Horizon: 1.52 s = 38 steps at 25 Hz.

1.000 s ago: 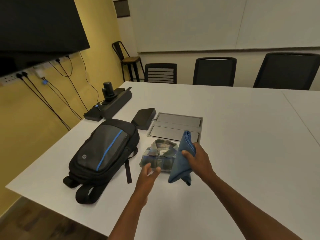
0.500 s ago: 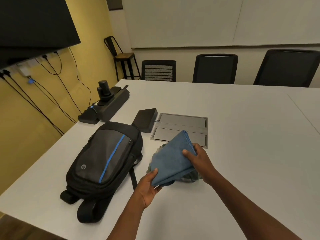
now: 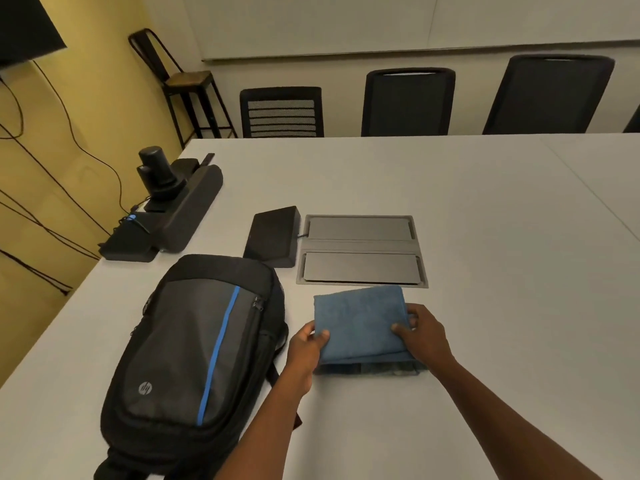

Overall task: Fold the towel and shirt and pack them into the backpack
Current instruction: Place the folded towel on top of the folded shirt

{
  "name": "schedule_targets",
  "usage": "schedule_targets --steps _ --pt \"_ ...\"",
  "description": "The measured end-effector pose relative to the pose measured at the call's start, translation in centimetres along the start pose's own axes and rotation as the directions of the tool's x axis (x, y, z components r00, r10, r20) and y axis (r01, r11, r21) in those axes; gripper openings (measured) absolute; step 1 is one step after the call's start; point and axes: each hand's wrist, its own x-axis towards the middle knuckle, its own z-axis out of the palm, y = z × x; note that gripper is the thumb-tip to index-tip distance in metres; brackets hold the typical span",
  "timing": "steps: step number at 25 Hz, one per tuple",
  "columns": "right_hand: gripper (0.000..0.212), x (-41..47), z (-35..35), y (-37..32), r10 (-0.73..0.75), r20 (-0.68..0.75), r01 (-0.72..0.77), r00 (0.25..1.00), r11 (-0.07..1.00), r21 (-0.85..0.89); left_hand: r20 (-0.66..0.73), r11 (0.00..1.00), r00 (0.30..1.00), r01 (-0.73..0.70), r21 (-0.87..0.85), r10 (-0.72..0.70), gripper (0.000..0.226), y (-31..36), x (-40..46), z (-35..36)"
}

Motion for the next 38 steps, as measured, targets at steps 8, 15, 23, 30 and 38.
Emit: schedule_targets --steps 8,15,23,30,38 --pt "0.058 1.6 1.8 1.0 0.075 -0.023 -0.076 0.997 0.992 -0.101 0.089 0.949 0.996 -0.035 0.315 0.007 0.044 0.1 5.1 0.9" --pt "0.055 -1.7 5.1 0.3 0.024 -0.358 -0.1 0.934 0.976 -0.194 0.171 0.825 0.984 -0.144 0.547 0.058 0.064 -1.8 6.3 -0.4" --pt "0.055 -2.1 6.8 3.3 0.076 -0.123 -0.097 0.989 0.979 -0.176 0.317 0.935 0.948 -0.122 0.332 0.011 0.056 -3.0 4.3 0.3" --pt "0.056 0.1 2.9 5.5 0.039 -0.029 -0.044 0.999 0.972 -0.23 0.295 0.954 0.955 -0.123 0.272 0.039 0.058 -4.0 4.1 4.0" --pt "0.065 -2.4 2.7 4.5 -0.187 -0.065 0.156 0.98 0.931 -0.329 -0.007 0.896 0.987 -0.145 0.419 0.163 0.095 -4.5 0.5 5.0"
